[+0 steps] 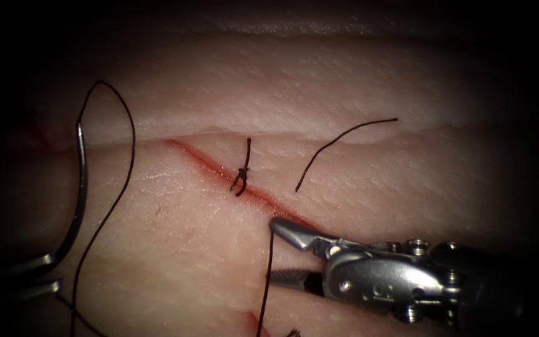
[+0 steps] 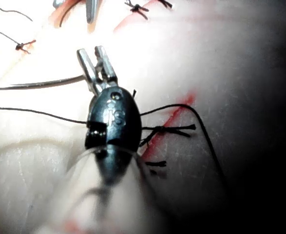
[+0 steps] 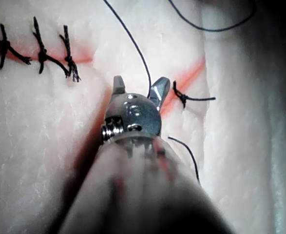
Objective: Wound Closure
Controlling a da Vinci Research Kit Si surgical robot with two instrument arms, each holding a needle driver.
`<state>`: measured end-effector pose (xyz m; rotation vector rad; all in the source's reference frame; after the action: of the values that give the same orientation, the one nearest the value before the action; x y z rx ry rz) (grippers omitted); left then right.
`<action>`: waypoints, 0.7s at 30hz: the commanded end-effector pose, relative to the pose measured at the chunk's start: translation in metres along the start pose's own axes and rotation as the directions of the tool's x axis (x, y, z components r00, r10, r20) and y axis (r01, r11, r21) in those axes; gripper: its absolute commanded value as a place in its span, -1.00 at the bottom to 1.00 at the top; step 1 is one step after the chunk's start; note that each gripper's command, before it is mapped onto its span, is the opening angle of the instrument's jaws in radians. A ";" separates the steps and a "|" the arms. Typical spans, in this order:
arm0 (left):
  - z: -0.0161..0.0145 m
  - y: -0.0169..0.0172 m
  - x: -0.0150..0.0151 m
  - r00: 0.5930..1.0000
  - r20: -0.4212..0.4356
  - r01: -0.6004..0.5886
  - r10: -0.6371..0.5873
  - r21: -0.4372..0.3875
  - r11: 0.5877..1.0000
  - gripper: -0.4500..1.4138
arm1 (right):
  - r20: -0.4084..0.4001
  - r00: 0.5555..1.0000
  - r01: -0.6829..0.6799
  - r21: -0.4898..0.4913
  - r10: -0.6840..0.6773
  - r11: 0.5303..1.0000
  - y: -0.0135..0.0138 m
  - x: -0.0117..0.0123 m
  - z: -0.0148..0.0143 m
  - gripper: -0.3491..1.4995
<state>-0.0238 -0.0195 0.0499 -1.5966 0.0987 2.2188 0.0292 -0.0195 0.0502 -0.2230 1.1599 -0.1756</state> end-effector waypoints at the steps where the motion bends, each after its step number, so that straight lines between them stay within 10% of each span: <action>1: 0.0007 0.0003 -0.0006 1.000 -0.002 -0.001 0.001 -0.001 1.000 -1.00 | -0.013 1.000 0.002 0.002 -0.002 1.000 0.0002 0.0003 0.0013 0.27; 5: 0.0007 0.0003 -0.0006 1.000 -0.001 -0.001 0.001 -0.001 1.000 -1.00 | -0.031 1.000 0.002 0.015 -0.002 1.000 -0.0001 0.0009 0.0017 -1.00; 21: 0.0011 0.0005 -0.0007 1.000 0.002 -0.003 0.003 -0.002 1.000 -1.00 | -0.113 0.994 0.019 0.072 -0.010 0.997 -0.0032 0.0095 -0.0004 -1.00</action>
<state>-0.0242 -0.0196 0.0502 -1.5942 0.0992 2.2244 0.0314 -0.0251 0.0424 -0.1555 1.2573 -0.2468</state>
